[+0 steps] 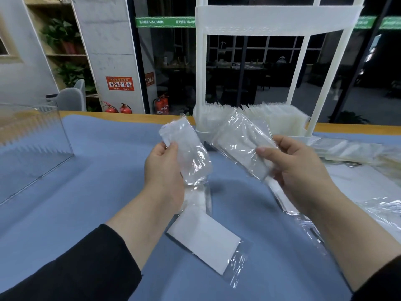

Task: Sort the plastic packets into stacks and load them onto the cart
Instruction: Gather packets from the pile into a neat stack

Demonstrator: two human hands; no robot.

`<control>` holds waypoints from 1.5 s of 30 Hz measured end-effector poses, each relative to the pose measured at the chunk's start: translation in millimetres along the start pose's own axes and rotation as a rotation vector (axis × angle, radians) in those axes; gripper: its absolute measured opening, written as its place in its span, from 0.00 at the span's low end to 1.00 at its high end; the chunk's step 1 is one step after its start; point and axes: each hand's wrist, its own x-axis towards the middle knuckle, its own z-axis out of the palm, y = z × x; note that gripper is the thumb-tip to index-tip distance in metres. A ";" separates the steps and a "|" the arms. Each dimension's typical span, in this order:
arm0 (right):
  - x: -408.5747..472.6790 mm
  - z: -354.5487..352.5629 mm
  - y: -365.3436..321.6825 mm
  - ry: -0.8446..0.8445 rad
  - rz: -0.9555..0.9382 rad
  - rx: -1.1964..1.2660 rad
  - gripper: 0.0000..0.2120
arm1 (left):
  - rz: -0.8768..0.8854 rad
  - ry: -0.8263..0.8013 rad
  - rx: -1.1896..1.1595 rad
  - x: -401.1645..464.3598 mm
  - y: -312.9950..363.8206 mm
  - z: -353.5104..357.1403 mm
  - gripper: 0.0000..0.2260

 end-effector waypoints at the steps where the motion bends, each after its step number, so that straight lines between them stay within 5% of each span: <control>1: -1.9 4.6 -0.2 -0.015 0.046 0.103 0.09 | -0.040 -0.023 -0.015 -3.1 -1.8 3.5 0.10; 4: -4.9 17.6 3.0 -0.026 0.140 0.256 0.09 | -0.102 -0.101 -0.120 -11.5 -4.9 15.3 0.14; 8: -5.0 29.6 13.4 -0.070 0.153 0.165 0.09 | -0.185 -0.276 -0.177 -31.8 -2.7 28.8 0.25; 15: -8.8 37.1 12.2 -0.062 0.130 0.088 0.14 | -0.019 -0.233 -0.012 -39.2 -7.9 32.3 0.17; 20: -6.1 9.5 -2.9 -0.059 -0.235 -0.554 0.12 | 0.196 -0.032 0.100 -30.2 5.5 25.3 0.16; 24: -7.6 8.6 6.5 -0.255 -0.294 -0.848 0.15 | 0.112 -0.124 0.340 -26.1 2.6 22.9 0.21; 32: -1.4 6.3 26.8 -0.250 -0.195 -0.893 0.23 | 0.202 -0.219 0.586 -14.1 -18.8 19.9 0.13; 39: -2.9 2.5 20.0 -0.254 -0.144 -0.866 0.14 | 0.246 -0.304 0.678 -15.9 -19.7 21.5 0.12; 45: -4.4 2.0 9.5 -0.104 -0.233 -0.767 0.14 | 0.296 -0.595 1.012 -16.0 3.5 8.2 0.11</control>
